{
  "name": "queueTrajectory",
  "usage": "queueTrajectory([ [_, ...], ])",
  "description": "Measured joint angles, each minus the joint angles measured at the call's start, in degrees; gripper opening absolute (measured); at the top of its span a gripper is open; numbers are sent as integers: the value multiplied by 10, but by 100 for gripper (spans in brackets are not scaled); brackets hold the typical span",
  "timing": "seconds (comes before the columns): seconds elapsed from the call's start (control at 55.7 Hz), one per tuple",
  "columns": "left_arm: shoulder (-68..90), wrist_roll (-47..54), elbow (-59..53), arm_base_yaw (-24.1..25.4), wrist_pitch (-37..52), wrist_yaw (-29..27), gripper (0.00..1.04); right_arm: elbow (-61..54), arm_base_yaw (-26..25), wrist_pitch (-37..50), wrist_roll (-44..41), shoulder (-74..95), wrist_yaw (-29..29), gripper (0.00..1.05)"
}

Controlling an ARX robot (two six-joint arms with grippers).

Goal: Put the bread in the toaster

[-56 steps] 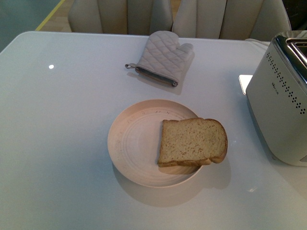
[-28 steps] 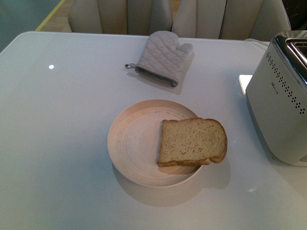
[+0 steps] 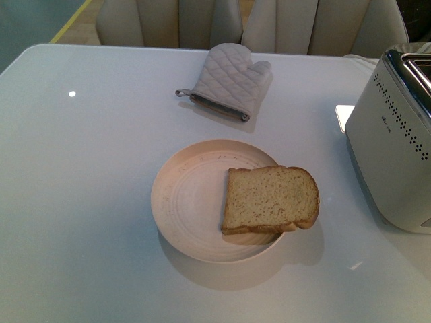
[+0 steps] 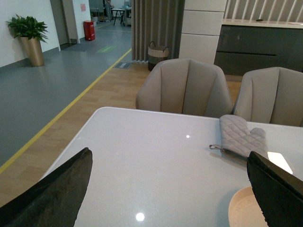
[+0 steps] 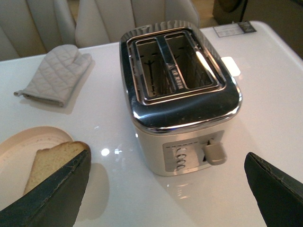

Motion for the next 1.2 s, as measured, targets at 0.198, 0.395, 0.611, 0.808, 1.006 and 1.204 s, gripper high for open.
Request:
queueTrajectory([
  [0.198, 0, 0, 0, 0, 0, 0, 97, 56, 73, 136, 63, 219, -19, 96],
  [0.395, 0, 0, 0, 0, 0, 0, 97, 157, 110, 263, 130, 563, -69, 96],
  [0.611, 0, 0, 0, 0, 0, 0, 97, 211, 111, 297, 198, 757, -103, 96],
  [0.808, 0, 0, 0, 0, 0, 0, 97, 251, 96, 318, 231, 859, -141, 96],
  [1.006, 0, 0, 0, 0, 0, 0, 97, 274, 90, 329, 253, 924, -155, 96],
  [1.204, 0, 0, 0, 0, 0, 0, 97, 297, 96, 363, 260, 994, -172, 96],
])
